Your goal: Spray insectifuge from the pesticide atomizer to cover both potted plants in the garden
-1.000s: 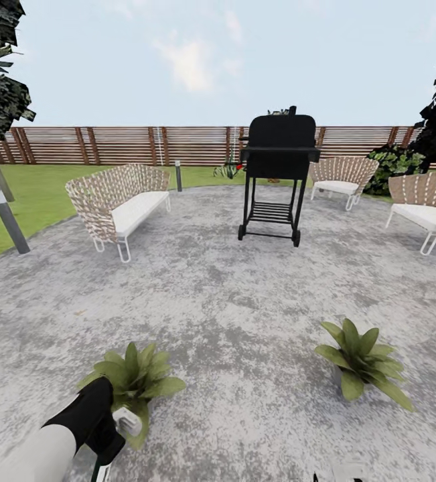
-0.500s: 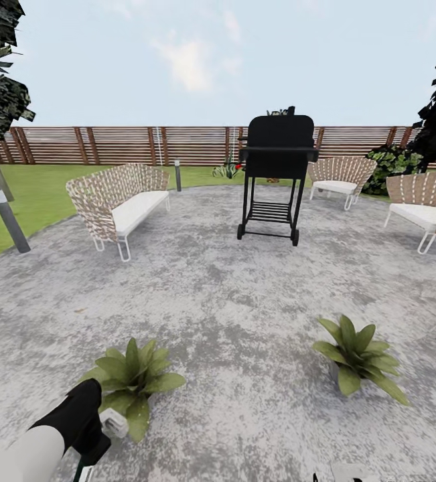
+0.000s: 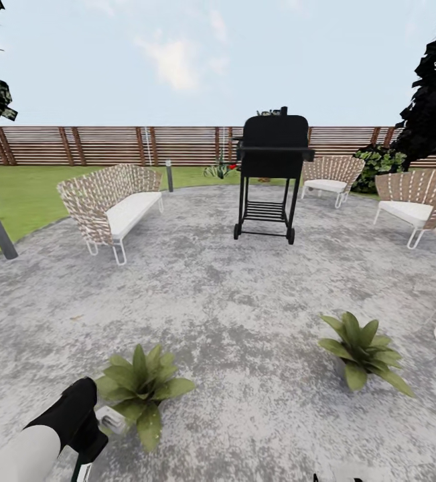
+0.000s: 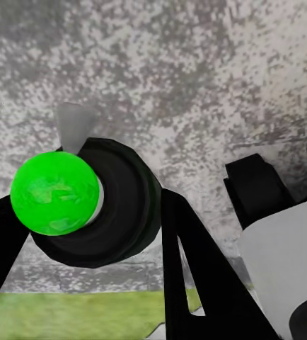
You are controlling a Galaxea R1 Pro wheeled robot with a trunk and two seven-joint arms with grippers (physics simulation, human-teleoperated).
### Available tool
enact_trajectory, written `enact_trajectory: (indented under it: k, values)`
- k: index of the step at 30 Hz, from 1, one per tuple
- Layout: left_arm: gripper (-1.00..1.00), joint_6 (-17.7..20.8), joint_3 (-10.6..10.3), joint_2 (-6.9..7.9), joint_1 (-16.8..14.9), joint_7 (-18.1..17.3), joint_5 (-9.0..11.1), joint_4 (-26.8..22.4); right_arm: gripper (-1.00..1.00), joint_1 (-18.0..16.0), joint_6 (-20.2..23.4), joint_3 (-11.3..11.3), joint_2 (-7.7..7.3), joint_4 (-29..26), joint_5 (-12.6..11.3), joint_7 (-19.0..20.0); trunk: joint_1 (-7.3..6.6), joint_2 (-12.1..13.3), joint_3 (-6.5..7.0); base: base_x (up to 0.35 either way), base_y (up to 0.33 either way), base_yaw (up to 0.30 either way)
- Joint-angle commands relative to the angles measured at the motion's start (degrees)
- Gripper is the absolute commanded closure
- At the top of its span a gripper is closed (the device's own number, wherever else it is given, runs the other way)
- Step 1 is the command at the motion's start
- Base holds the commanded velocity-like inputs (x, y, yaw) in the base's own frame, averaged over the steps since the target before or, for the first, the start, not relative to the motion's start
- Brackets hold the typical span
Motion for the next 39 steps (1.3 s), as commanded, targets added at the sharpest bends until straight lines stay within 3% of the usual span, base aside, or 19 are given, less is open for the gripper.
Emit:
enact_trajectory:
  k: [1, 6, 12, 22, 29, 33, 39]
  values:
    - [1.0, 0.1, 0.3, -0.07, 0.0, -0.5, -0.6, 0.0, -1.0, 0.0, -0.1, 0.5, -0.01, 0.1, -0.2, -0.3, 0.0, 0.0, -0.05, 0.094, 0.285, -0.001]
    - [1.0, 0.0, 0.0, -0.45, 0.0, -0.5, -0.7, 0.8, -1.0, 0.0, -0.1, 0.5, -0.22, 0.1, -0.3, -0.5, 0.0, 0.0, -0.05, 0.021, 0.1, 0.0]
    - [1.0, 0.1, -0.1, -0.86, 2.2, -0.5, -0.7, -0.2, -1.0, 0.0, -0.1, 0.4, 0.02, 0.0, -0.5, -0.5, 0.0, 0.0, -0.06, 0.001, 0.004, 0.0]
    - [1.0, 0.1, -0.3, -0.8, 2.3, -0.5, -0.8, -0.3, -1.0, 0.0, -0.1, 0.3, 0.07, -0.1, -0.6, -0.5, 1.98, -3.6, -2.38, 0.0, 0.0, 0.0]
    - [1.0, 0.1, 0.0, -0.88, 2.3, -0.3, -0.8, -0.3, -1.0, 0.0, -0.1, 0.3, 0.07, -0.1, -0.5, -0.5, 1.98, -3.6, -2.5, 0.0, 0.0, 0.0]
    - [1.0, 0.2, 0.3, -1.75, 2.3, 1.0, -0.6, -0.3, -1.0, 0.0, -0.1, 0.4, -0.1, 0.0, -0.4, -0.5, 1.98, -3.6, -2.51, -0.004, 0.0, 0.0]
    - [1.0, 0.2, 0.5, -2.07, 2.3, 1.7, -0.6, -0.3, -1.0, 0.0, -0.1, 0.4, -0.36, 0.1, -0.4, -0.5, 1.98, -3.6, -2.51, -0.256, 0.0, 0.0]
